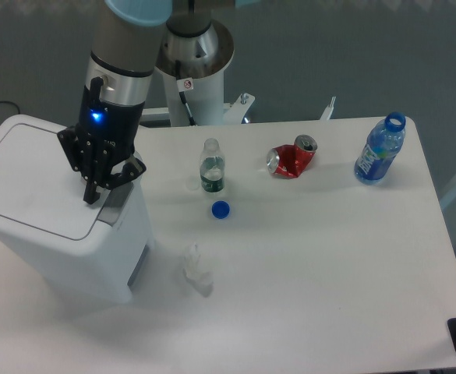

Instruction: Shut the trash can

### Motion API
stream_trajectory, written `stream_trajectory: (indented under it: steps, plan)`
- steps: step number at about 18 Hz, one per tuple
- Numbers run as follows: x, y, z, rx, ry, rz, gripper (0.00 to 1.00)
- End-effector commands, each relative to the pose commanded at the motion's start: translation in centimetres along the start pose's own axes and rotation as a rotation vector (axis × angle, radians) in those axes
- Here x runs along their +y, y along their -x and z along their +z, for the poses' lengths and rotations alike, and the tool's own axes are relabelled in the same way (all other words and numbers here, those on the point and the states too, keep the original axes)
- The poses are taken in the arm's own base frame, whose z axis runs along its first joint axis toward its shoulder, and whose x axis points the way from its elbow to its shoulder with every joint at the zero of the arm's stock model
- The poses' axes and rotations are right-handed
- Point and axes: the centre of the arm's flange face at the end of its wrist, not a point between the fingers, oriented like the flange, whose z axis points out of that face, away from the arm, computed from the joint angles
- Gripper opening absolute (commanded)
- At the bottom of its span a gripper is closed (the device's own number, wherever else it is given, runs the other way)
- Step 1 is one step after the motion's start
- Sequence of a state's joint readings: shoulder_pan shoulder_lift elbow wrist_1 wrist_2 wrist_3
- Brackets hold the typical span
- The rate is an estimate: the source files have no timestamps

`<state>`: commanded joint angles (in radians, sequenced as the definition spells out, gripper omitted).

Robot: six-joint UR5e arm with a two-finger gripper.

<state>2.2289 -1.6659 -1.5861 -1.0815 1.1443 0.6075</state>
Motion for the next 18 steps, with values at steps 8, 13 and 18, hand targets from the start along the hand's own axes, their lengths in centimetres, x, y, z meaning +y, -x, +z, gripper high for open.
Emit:
stream_trajectory:
  steps: [8,13,18]
  plan:
    - [0.1,1.0,-0.9,-0.010,-0.011,-0.013,0.41]
    - [0.4,3.2,-3.0,-0.049,-0.038,-0.043,1.00]
    - [2.4,8.0,-4.7,-0.097,-0.044,-0.120,1.00]
